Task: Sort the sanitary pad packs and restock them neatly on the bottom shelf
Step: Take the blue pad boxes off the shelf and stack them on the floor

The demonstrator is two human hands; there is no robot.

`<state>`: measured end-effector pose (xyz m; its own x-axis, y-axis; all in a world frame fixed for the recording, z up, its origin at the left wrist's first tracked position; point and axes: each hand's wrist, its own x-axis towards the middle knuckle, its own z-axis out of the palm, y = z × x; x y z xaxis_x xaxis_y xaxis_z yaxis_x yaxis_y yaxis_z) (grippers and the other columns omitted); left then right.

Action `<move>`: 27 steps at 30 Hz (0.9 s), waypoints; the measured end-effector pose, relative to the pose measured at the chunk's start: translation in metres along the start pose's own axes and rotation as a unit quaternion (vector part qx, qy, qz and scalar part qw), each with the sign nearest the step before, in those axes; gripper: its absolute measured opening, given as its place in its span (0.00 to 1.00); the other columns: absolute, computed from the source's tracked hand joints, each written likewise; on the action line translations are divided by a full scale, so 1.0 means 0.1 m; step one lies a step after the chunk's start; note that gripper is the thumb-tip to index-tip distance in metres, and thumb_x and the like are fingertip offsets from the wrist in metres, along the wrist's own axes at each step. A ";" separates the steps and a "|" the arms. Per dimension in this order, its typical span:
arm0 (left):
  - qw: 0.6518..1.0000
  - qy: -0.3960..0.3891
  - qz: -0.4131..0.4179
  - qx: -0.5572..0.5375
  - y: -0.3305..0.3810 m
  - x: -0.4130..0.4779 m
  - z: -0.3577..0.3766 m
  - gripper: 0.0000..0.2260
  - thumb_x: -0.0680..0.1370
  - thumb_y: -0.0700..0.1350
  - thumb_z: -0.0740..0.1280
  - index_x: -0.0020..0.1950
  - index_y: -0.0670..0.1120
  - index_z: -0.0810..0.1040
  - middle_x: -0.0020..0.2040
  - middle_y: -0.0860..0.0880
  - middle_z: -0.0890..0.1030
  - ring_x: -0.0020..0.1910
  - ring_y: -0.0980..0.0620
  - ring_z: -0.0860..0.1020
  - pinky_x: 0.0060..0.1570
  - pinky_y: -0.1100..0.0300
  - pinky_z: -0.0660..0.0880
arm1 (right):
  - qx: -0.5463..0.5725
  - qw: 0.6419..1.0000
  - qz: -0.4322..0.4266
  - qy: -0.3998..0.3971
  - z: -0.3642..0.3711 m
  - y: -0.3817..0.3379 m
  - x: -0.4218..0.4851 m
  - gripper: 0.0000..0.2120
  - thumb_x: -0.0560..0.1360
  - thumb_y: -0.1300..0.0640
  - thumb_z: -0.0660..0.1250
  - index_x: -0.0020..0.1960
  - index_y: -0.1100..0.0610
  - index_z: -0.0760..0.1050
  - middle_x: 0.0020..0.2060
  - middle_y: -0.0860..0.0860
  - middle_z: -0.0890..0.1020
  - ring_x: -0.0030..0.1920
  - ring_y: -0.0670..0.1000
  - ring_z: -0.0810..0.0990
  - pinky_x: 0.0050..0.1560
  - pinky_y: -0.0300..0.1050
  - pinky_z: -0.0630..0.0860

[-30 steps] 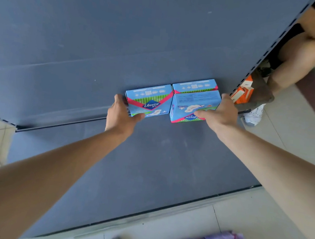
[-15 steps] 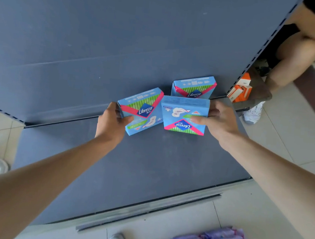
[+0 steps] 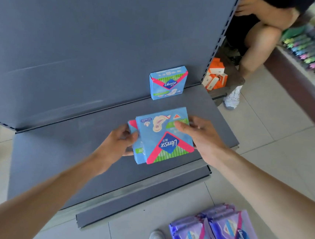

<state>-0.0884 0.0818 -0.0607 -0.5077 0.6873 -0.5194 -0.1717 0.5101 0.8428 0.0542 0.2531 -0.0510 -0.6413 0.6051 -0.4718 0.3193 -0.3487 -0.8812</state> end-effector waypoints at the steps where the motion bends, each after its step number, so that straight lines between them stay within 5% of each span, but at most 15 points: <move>1: 1.000 -0.009 -0.005 -0.003 0.01 0.01 0.05 0.10 0.81 0.42 0.60 0.61 0.44 0.73 0.53 0.48 0.80 0.38 0.61 0.82 0.38 0.66 0.80 | 0.012 1.000 0.002 0.020 -0.02 0.04 -0.05 0.13 0.72 0.59 0.71 0.56 0.62 0.79 0.48 0.58 0.84 0.42 0.52 0.84 0.44 0.45 0.82; 4: 0.999 -0.044 -0.012 0.003 0.05 -0.01 0.22 0.12 0.81 0.47 0.60 0.63 0.45 0.73 0.54 0.48 0.80 0.36 0.61 0.82 0.41 0.62 0.81 | 0.033 0.997 0.010 0.074 -0.13 0.18 -0.17 0.16 0.72 0.55 0.72 0.56 0.62 0.79 0.51 0.60 0.84 0.52 0.60 0.83 0.56 0.59 0.79; 7: 0.997 -0.072 -0.024 -0.001 0.09 -0.12 0.47 0.12 0.81 0.54 0.58 0.57 0.49 0.75 0.45 0.54 0.82 0.34 0.62 0.81 0.48 0.56 0.80 | 0.060 0.992 0.027 0.107 -0.27 0.33 -0.43 0.21 0.69 0.49 0.74 0.56 0.61 0.79 0.51 0.59 0.85 0.53 0.61 0.83 0.56 0.64 0.77; 9: 0.995 -0.098 -0.019 0.001 0.10 -0.27 0.67 0.10 0.79 0.55 0.59 0.54 0.52 0.75 0.44 0.57 0.83 0.36 0.62 0.82 0.43 0.62 0.78 | 0.071 0.987 0.039 0.137 -0.37 0.43 -0.67 0.25 0.65 0.46 0.75 0.56 0.60 0.79 0.50 0.57 0.85 0.51 0.60 0.84 0.56 0.61 0.78; 12: 0.993 -0.118 -0.005 0.015 0.01 -0.52 1.00 0.14 0.76 0.50 0.68 0.59 0.49 0.72 0.54 0.51 0.81 0.46 0.58 0.82 0.40 0.67 0.78 | 0.098 0.976 0.038 0.192 -0.55 0.60 -1.07 0.18 0.72 0.51 0.72 0.56 0.61 0.78 0.50 0.59 0.85 0.46 0.57 0.84 0.50 0.50 0.79; 15: 0.993 -0.114 0.012 0.035 -0.18 -0.81 1.37 0.22 0.71 0.45 0.75 0.59 0.50 0.68 0.52 0.54 0.78 0.47 0.60 0.78 0.39 0.70 0.76 | 0.121 0.961 0.048 0.243 -0.73 0.84 -1.53 0.14 0.74 0.51 0.70 0.55 0.59 0.78 0.48 0.57 0.85 0.43 0.54 0.84 0.45 0.46 0.80; 20: 0.977 -0.204 -0.018 0.065 -0.69 -1.14 1.98 0.34 0.57 0.58 0.75 0.60 0.54 0.69 0.55 0.56 0.78 0.50 0.61 0.78 0.37 0.73 0.74 | 0.168 0.933 0.089 0.305 -1.02 1.48 -2.29 0.11 0.75 0.51 0.68 0.54 0.56 0.76 0.43 0.53 0.86 0.41 0.52 0.85 0.41 0.46 0.82; 22: 0.965 -0.245 -0.039 0.082 -0.89 -1.27 2.26 0.33 0.62 0.54 0.75 0.63 0.52 0.68 0.54 0.54 0.78 0.48 0.60 0.78 0.35 0.75 0.74 | 0.189 0.916 0.104 0.338 -1.14 1.77 -2.60 0.07 0.76 0.53 0.67 0.53 0.55 0.77 0.39 0.49 0.86 0.37 0.48 0.85 0.35 0.41 0.81; 25: 0.953 -0.280 -0.067 0.089 -1.21 -1.46 2.73 0.22 0.72 0.46 0.73 0.62 0.50 0.68 0.50 0.52 0.79 0.44 0.58 0.79 0.31 0.74 0.74 | 0.205 0.892 0.136 0.379 -1.31 2.24 -3.03 0.08 0.76 0.54 0.67 0.53 0.54 0.77 0.46 0.53 0.86 0.42 0.51 0.85 0.47 0.48 0.82; 27: 0.944 -0.302 -0.079 0.107 -1.44 -1.59 3.05 0.19 0.74 0.45 0.71 0.62 0.48 0.69 0.51 0.49 0.79 0.44 0.56 0.80 0.33 0.72 0.76 | 0.238 0.871 0.155 0.400 -1.42 2.54 -3.35 0.11 0.76 0.52 0.67 0.56 0.55 0.76 0.47 0.52 0.85 0.43 0.51 0.85 0.46 0.47 0.82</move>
<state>0.2744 0.0566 -0.1423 0.0949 0.7307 -0.6760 0.0017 0.6790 0.7342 0.4492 0.0637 -0.1215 0.1775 0.6678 -0.7228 -0.0580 -0.7261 -0.6851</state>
